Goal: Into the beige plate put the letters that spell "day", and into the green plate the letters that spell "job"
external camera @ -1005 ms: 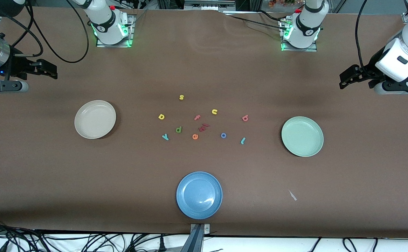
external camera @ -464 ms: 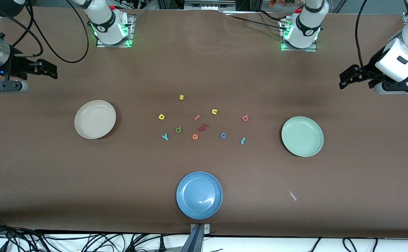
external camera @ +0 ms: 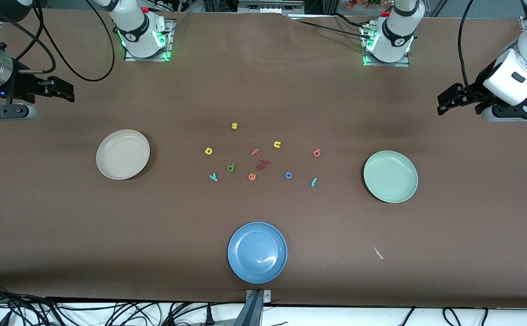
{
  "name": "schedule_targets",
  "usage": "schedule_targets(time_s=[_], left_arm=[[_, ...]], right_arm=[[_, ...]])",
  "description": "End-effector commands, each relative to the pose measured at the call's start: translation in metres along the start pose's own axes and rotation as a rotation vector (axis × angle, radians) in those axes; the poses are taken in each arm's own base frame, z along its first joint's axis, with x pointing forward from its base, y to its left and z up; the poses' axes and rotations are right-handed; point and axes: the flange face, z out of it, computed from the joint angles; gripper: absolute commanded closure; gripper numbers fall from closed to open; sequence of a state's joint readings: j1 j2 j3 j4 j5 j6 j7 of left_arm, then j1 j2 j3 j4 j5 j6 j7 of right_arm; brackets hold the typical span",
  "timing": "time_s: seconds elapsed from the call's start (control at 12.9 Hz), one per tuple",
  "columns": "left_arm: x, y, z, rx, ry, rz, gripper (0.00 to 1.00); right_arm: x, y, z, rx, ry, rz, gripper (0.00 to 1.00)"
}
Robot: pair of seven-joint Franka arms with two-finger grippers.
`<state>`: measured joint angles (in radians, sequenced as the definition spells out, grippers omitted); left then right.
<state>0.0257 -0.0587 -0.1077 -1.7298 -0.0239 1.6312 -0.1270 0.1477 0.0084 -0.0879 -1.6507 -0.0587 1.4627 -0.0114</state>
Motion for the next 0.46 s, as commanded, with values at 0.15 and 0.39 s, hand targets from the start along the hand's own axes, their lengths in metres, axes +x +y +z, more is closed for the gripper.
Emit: schedule_targets(time_s=[0.15,0.39], left_arm=[[0.0022,-0.0013,-0.0059,0.002,-0.004,0.02,0.0],[0.0113,-0.0067,-0.0066,-0.002,-0.001,0.011,0.0]], right_arm=[[-0.0019,0.0012,0.0012,0.004,-0.011,-0.008,0.0],[-0.0024,0.0013,0.0005,0.005,-0.009,-0.007,0.0]])
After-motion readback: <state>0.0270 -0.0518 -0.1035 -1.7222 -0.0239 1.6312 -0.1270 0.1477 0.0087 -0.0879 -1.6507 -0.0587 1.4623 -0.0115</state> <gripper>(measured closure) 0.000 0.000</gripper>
